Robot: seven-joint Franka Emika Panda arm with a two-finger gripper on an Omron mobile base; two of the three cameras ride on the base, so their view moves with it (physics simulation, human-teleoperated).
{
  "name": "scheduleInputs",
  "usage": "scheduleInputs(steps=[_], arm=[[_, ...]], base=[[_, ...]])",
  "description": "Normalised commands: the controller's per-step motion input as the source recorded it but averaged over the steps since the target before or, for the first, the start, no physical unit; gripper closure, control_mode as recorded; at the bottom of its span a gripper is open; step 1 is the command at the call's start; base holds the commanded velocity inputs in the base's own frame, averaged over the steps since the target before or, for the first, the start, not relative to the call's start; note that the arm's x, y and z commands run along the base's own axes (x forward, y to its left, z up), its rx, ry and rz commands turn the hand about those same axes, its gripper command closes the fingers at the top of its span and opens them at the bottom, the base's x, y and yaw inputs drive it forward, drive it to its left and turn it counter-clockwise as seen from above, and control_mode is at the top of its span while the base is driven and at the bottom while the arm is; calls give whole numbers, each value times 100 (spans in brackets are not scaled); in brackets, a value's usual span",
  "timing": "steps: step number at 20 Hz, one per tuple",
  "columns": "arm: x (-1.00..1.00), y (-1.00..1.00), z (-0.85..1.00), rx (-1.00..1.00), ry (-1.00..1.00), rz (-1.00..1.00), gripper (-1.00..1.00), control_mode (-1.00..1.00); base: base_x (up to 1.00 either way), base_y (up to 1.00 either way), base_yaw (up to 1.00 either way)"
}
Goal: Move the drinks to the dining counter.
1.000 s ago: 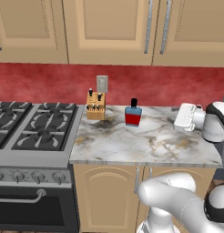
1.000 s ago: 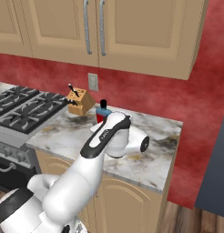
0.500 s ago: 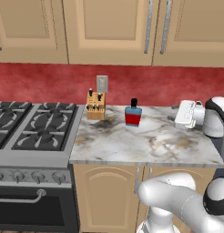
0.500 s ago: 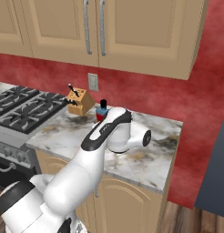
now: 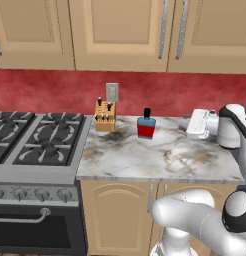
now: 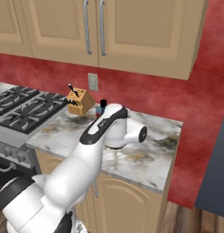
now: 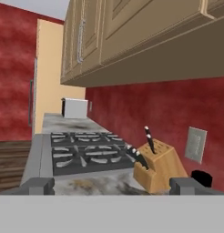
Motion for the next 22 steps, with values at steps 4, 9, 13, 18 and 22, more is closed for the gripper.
scheduleInputs(steps=[4,9,13,18,22], arm=[[15,28,0,0,1,0,-100,-100],[16,25,0,-2,0,0,-100,-100],[2,23,0,-1,0,0,-100,-100],[12,11,0,0,0,0,-100,-100],[21,0,0,0,0,0,-100,-100]], base=[[0,0,0],[0,0,0],[0,0,0],[0,0,0],[0,0,0]])
